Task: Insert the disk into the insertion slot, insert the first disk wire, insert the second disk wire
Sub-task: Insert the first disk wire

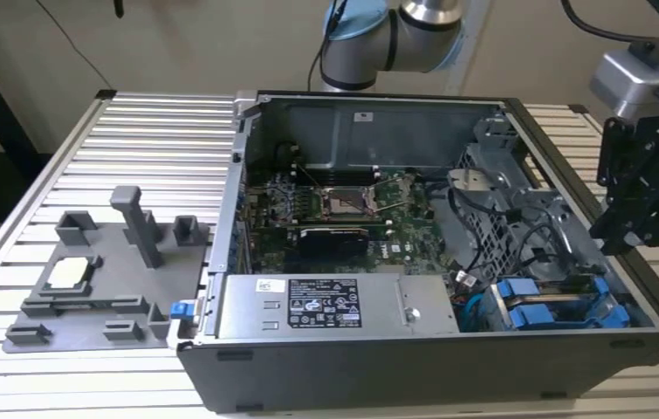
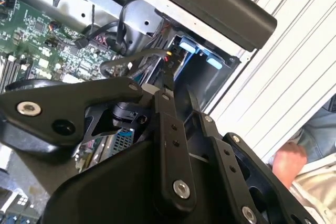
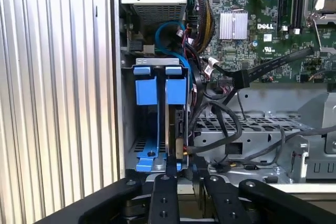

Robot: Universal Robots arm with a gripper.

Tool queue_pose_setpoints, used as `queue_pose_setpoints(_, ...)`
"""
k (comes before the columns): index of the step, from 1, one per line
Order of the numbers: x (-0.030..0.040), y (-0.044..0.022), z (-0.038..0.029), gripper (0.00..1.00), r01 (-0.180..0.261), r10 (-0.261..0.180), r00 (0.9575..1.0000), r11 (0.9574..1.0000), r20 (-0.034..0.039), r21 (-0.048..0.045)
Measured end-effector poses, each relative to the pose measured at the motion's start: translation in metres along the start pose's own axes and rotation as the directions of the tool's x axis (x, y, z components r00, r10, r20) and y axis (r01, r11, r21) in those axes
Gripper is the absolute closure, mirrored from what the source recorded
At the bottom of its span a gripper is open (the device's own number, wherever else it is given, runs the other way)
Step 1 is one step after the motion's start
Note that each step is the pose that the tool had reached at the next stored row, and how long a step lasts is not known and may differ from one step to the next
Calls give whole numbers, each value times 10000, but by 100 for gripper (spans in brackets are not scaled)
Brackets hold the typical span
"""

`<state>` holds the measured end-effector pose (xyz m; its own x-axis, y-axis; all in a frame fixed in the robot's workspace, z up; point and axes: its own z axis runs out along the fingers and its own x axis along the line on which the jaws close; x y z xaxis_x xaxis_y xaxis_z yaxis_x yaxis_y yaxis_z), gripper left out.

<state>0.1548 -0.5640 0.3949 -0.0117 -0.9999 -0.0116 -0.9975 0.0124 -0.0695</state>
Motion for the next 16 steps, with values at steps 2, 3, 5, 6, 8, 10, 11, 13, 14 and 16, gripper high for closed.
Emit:
queue_pose_setpoints(2,0,0,0,73,1,-1,10000,10000,-5,0)
queue_pose_setpoints(3,1,0,-1,73,1,-1,10000,10000,-7,0)
queue_pose_setpoints(5,0,0,-1,73,1,-1,10000,10000,-13,0)
queue_pose_setpoints(6,-1,0,-1,73,1,-1,10000,10000,-12,0)
queue_pose_setpoints(8,-12,0,-2,73,1,-1,10000,10000,-15,0)
queue_pose_setpoints(10,-34,5,-1,73,1,-1,10000,10000,-14,0)
queue_pose_setpoints(11,-50,11,-2,73,-2,2,10000,10000,-14,0)
queue_pose_setpoints(13,-84,35,-2,73,-7,7,10000,10000,-12,0)
queue_pose_setpoints(14,-99,51,-2,73,-10,10,10000,10000,-13,1)
queue_pose_setpoints(16,-127,104,-5,73,-16,16,10000,10000,-14,6)
